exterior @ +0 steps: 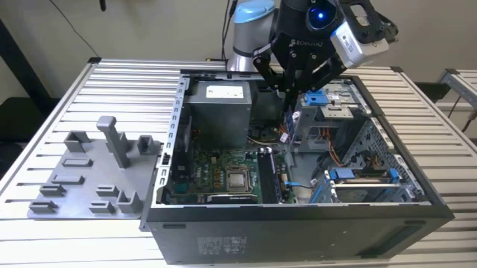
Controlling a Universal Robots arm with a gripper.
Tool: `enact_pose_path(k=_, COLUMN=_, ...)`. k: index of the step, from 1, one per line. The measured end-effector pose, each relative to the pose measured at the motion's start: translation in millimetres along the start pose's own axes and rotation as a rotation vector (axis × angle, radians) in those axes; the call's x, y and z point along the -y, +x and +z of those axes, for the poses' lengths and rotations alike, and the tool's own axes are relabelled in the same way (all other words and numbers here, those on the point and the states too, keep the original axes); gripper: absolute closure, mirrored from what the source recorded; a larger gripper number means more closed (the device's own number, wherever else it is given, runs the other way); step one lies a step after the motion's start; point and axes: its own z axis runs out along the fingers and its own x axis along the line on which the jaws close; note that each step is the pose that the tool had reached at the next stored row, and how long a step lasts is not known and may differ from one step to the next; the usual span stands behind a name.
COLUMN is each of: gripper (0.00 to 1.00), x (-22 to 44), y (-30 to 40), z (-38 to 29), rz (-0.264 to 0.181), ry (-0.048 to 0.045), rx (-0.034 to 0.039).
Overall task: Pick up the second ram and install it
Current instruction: 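Insert the second ram into the second slot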
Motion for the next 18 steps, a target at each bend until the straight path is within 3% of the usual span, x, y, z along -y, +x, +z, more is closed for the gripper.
enact_pose_path(k=5, gripper=0.86, x=0.0, y=0.0, z=1.4, rz=0.012, ry=0.0006, rx=0.0000)
enact_pose_path(k=8, gripper=0.86, x=-1.1, y=0.0, z=4.1, rz=0.012, ry=0.0077, rx=0.0007)
enact_pose_path(k=13, gripper=0.86, x=-2.1, y=-0.1, z=10.1, rz=-0.020, ry=0.0216, rx=0.0022)
enact_pose_path(k=18, gripper=0.86, x=-2.7, y=-0.1, z=15.2, rz=-0.052, ry=0.0238, rx=0.0031)
